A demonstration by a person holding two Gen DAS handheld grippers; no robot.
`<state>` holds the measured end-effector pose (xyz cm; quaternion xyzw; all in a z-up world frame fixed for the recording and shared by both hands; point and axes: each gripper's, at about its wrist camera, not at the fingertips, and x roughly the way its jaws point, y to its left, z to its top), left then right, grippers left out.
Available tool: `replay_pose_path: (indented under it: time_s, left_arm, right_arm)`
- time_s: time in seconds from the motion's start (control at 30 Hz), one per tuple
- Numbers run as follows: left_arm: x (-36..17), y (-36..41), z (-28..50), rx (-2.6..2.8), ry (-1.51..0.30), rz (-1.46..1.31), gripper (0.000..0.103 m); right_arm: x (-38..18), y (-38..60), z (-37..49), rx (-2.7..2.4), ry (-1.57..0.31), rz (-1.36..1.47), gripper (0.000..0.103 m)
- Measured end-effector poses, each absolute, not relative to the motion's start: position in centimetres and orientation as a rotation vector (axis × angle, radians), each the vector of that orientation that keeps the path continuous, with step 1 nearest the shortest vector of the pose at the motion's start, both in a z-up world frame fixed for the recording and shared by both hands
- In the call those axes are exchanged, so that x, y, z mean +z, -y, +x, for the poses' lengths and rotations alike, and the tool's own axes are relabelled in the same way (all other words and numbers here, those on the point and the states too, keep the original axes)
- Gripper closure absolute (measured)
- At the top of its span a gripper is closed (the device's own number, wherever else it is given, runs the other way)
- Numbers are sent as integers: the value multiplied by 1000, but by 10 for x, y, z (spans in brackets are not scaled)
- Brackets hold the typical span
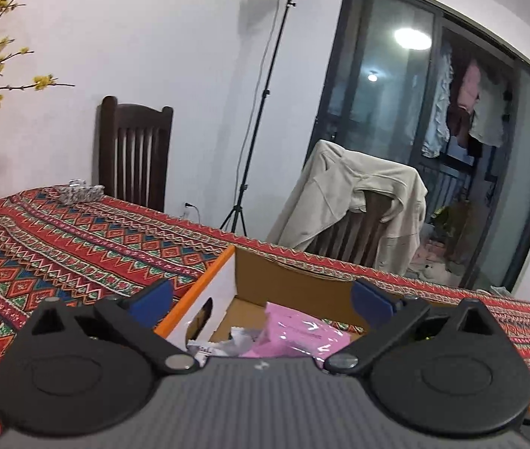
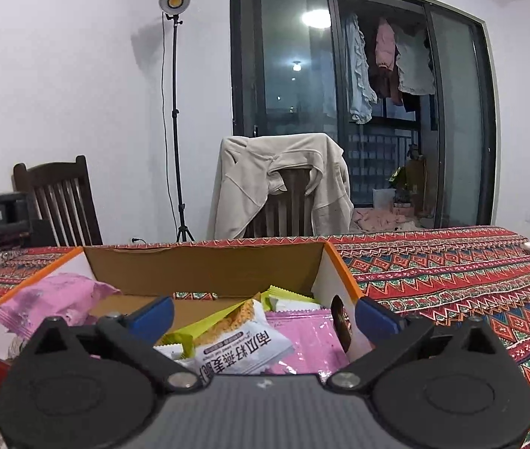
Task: Organize snacks
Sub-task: 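Move both open tools back to the remaining white packets beside the box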
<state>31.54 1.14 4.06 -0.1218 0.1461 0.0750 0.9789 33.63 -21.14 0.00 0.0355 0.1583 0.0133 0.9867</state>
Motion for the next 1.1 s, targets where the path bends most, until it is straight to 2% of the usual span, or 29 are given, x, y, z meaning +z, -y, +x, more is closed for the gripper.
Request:
replay_pose_path:
  time_s: [0.27, 0.43, 0.6, 0.77, 1.1]
  left_arm:
    - [77, -23, 287, 178, -263, -264, 0]
    - [79, -37, 255, 174, -303, -193, 0]
    - [58, -57, 231, 178, -387, -180, 0]
    - [18, -67, 226, 197, -442, -186, 0]
    - [17, -76, 227, 134, -482, -199, 0]
  right_arm:
    - [38, 212, 315, 21, -326, 97, 0]
    - [49, 209, 290, 64, -377, 92, 0]
    - [34, 203, 269, 87, -414, 75, 0]
    - [10, 205, 264, 147, -408, 176, 0]
    - [-10, 189, 270, 176, -477, 108, 0]
